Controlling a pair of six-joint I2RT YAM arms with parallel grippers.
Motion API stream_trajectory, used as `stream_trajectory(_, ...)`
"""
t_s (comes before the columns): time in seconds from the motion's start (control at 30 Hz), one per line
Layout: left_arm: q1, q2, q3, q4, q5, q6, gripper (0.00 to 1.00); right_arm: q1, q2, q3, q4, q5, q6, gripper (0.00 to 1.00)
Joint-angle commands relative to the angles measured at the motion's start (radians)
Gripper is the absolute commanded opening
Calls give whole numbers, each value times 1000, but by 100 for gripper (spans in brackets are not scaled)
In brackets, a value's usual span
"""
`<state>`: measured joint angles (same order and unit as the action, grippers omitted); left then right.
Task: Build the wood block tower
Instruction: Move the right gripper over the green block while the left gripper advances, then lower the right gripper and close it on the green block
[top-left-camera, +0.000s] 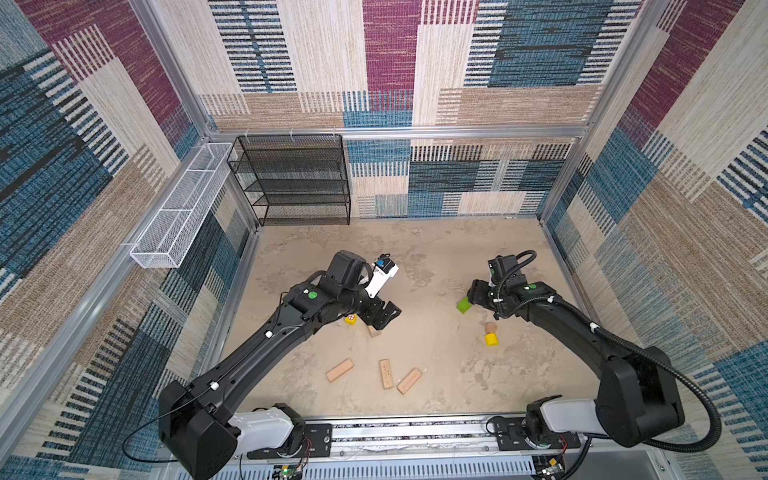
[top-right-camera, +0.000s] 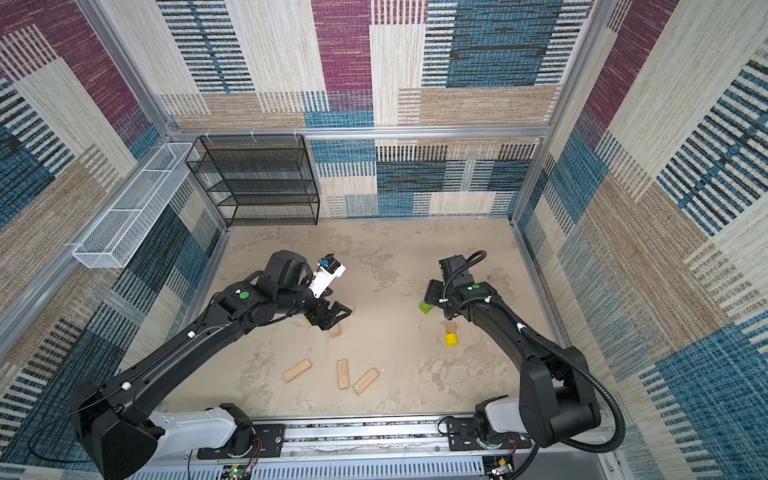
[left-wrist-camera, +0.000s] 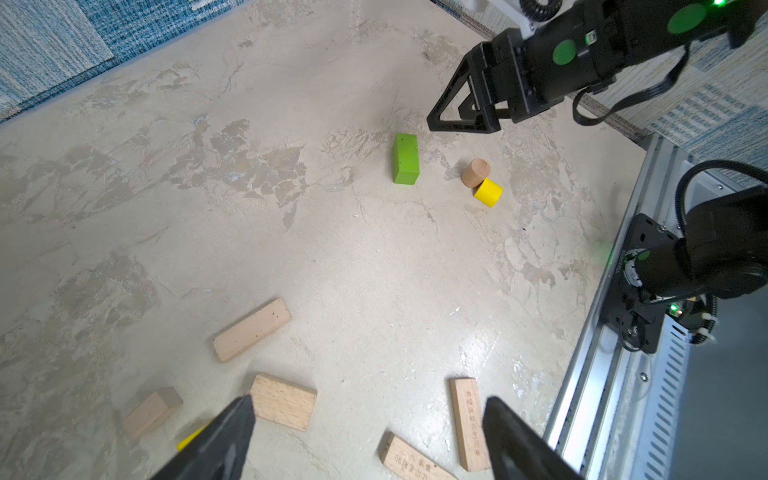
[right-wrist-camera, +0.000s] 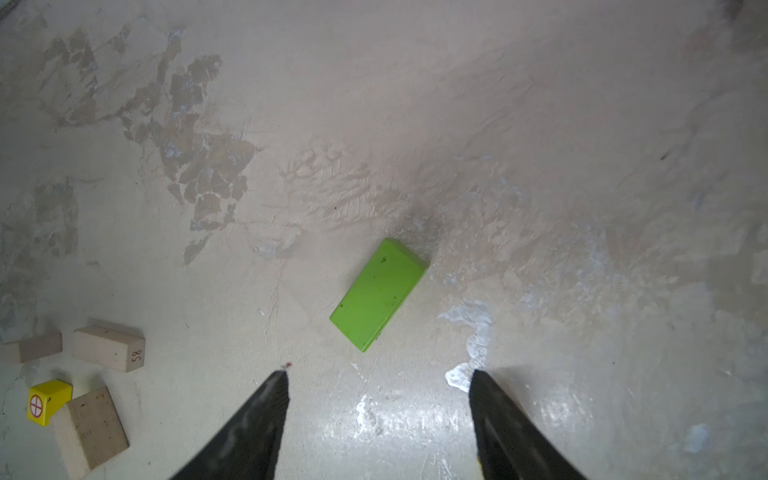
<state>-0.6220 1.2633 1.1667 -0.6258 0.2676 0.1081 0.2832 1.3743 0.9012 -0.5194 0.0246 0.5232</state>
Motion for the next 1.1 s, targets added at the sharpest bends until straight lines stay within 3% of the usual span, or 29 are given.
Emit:
stream_trajectory(0.0,-1,-7,1,1,-18,30,91,8,28,6,48,45,15,73)
stream_trajectory(0.33,-1,-14,1,1,-11,28,92,15,139,7,146,-12,61,74)
stream_trajectory(0.7,-1,-28,4,-5,9,31,94,88,296,101,112,54,57,71)
stream_trajectory(1.07,0,-55,-1,-6,9,33,95,129,354,160,59,111,43,63)
